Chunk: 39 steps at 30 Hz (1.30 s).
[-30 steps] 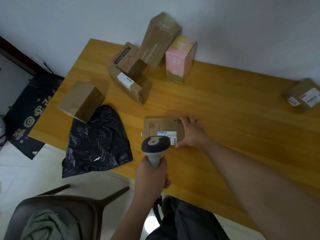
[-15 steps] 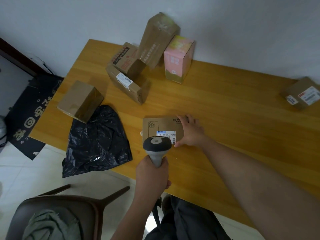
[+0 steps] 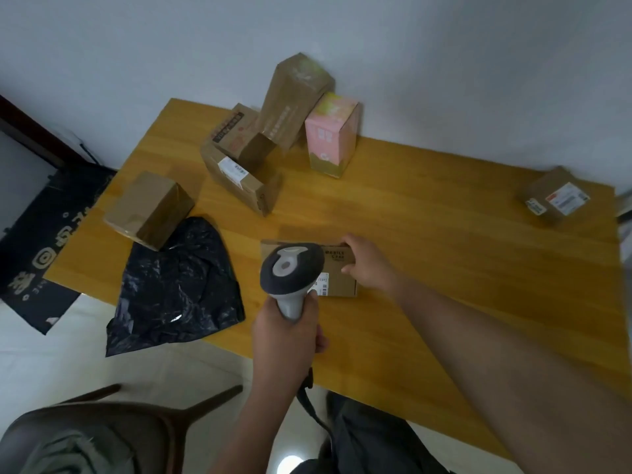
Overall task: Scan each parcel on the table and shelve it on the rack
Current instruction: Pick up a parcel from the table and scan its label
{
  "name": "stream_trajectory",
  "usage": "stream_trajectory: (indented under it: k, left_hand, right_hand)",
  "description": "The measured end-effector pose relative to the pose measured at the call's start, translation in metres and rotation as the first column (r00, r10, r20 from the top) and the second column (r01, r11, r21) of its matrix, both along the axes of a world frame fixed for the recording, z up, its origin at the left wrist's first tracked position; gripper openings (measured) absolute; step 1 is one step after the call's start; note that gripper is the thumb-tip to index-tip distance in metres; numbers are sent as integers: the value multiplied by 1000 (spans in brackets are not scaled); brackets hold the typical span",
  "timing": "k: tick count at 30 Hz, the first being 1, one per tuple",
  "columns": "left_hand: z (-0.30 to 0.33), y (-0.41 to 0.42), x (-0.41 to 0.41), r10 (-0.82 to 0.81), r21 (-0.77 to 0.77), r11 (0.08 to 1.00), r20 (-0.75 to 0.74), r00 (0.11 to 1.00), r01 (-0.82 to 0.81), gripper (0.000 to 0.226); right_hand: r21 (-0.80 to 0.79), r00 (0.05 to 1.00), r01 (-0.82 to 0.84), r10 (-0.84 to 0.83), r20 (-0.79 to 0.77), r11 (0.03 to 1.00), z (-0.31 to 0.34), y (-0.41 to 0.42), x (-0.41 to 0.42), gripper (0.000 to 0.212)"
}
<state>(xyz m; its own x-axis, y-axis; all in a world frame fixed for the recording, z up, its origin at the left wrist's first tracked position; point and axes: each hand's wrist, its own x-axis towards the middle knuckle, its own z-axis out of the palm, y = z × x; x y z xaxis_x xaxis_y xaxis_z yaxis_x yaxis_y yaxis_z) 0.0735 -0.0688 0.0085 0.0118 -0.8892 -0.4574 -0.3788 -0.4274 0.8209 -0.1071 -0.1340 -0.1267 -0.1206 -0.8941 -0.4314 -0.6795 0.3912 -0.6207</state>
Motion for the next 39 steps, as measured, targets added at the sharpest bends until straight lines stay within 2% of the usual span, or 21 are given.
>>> stream_trajectory:
  k: [3, 6, 10, 13, 16, 18, 21, 25, 28, 35, 39]
  left_hand:
    - [10, 23, -6, -40, -87, 995, -13, 999, 39, 32]
    - [17, 60, -13, -101, -160, 982, -29, 994, 95, 38]
    - [28, 136, -22, -196, -225, 961, -132, 972, 163, 33]
    - [36, 203, -31, -253, -232, 951, -194, 948, 206, 32]
    - [49, 264, -45, -352, -270, 918, -217, 910, 290, 38]
    - [56, 298, -58, -413, -293, 893, -237, 879, 341, 37]
    - [69, 340, -82, -518, -329, 839, -238, 822, 433, 36]
    - [83, 395, -121, -646, -354, 752, -232, 727, 556, 37]
    - [88, 433, -153, -716, -354, 692, -231, 659, 628, 37]
    - [95, 505, -238, -793, -355, 609, -234, 563, 710, 31]
    - [93, 546, -305, -812, -362, 583, -221, 540, 728, 34]
  right_hand:
    - [-66, 995, 79, -75, 59, 995, 15, 29, -7, 30]
    - [-104, 979, 188, -178, 98, 977, 30, 75, -18, 36]
    - [-132, 951, 300, -286, 119, 945, 49, 166, -32, 47]
    - [-95, 890, 440, -420, 177, 893, 59, 251, -38, 50]
    - [-36, 771, 601, -567, 291, 799, 60, 337, -49, 50]
    - [38, 643, 709, -668, 375, 704, 62, 393, -60, 49]
    - [134, 397, 837, -757, 520, 531, 68, 479, -81, 42]
    - [206, 83, 933, -732, 676, 296, 77, 585, -113, 35]
    - [218, -106, 972, -661, 743, 90, 86, 642, -138, 33]
    - [129, -286, 939, -519, 806, -318, 110, 728, -221, 22]
    - [73, -355, 839, -439, 825, -540, 108, 770, -298, 35]
